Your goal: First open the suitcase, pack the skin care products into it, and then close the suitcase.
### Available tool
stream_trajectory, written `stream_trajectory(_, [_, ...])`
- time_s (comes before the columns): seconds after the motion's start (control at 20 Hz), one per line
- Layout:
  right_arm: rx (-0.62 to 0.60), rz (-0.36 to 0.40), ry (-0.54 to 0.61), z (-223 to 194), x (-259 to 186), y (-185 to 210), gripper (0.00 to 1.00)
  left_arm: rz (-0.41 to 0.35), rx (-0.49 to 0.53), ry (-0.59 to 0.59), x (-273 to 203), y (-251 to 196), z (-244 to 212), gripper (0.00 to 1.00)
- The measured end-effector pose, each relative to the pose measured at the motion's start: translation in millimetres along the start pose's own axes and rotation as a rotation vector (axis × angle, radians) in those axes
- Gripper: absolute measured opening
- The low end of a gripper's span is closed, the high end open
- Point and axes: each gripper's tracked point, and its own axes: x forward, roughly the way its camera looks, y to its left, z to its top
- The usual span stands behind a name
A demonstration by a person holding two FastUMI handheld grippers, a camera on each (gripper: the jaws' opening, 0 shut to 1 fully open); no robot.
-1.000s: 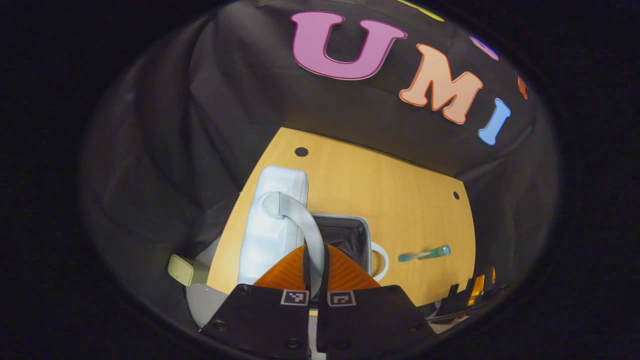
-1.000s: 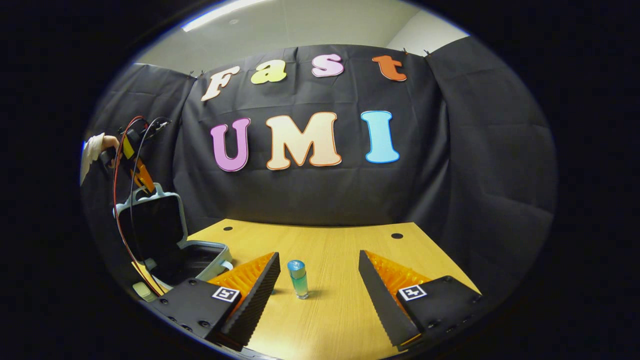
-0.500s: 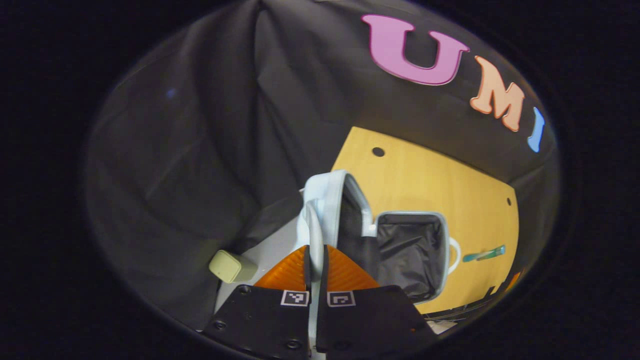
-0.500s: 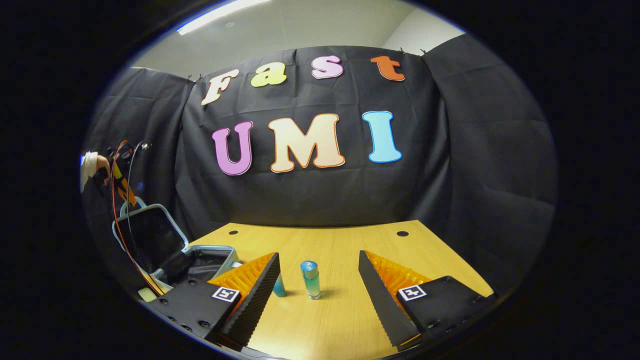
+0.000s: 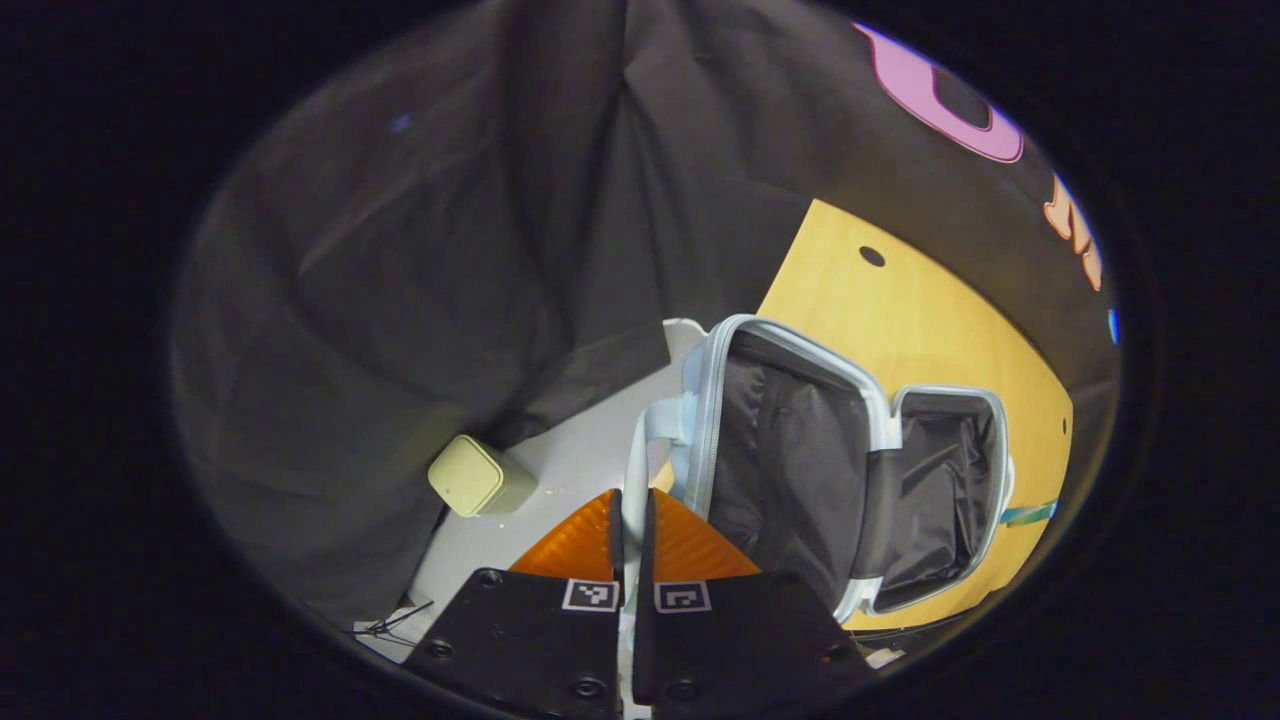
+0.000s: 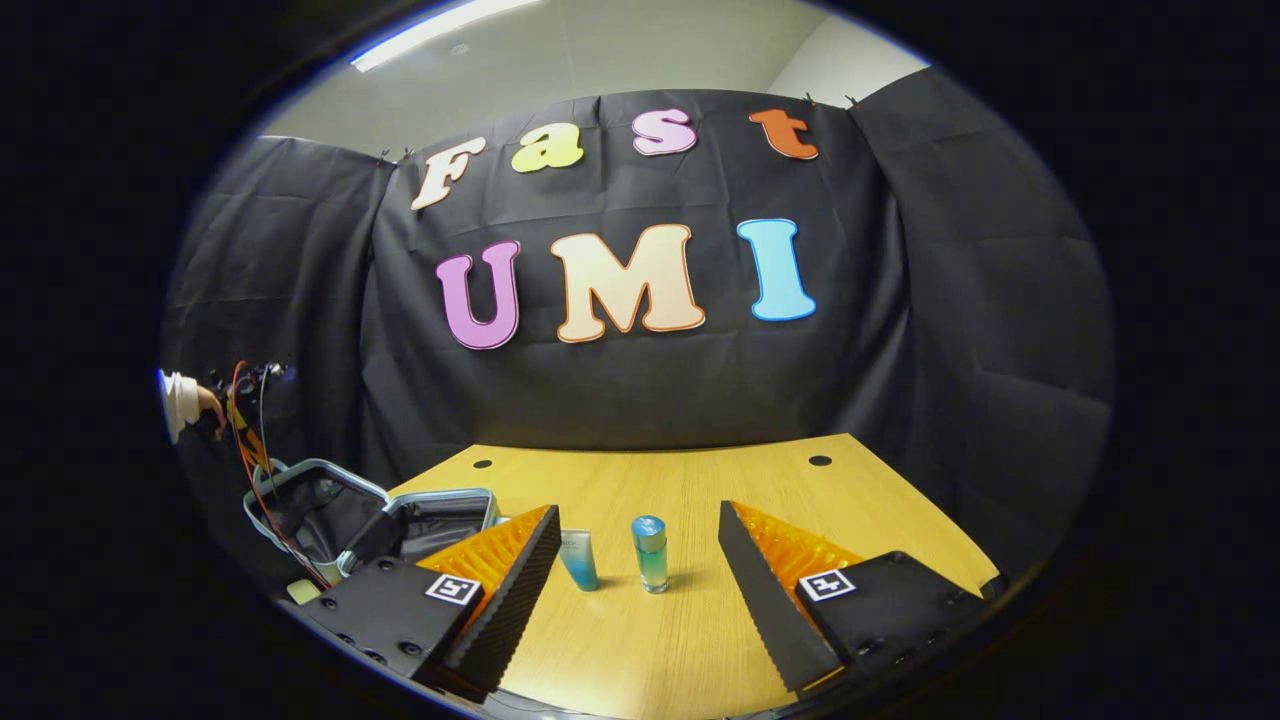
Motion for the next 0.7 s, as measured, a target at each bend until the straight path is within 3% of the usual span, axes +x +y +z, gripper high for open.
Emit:
stream_trajectory(0.4, [-0.035, 0.001, 0.025, -1, 1, 11, 0.98, 0.014, -0.035, 0.088, 56, 18, -16, 0.00])
stream_trajectory(0.5, [-0.051, 0.007, 0.040, -6, 5, 12, 0.98, 0.063, -0.011, 0.075, 58, 25, -18, 0.07])
stream_trajectory(0.6, [-0.052, 0.014, 0.045, -7, 8, 13, 0.99, 0.056, 0.005, 0.050, 55, 13, -14, 0.32])
stream_trajectory(0.7, [-0.037, 0.027, 0.054, -12, 14, 15, 0.98, 0.096, 0.069, 0.023, 41, 11, -13, 0.75])
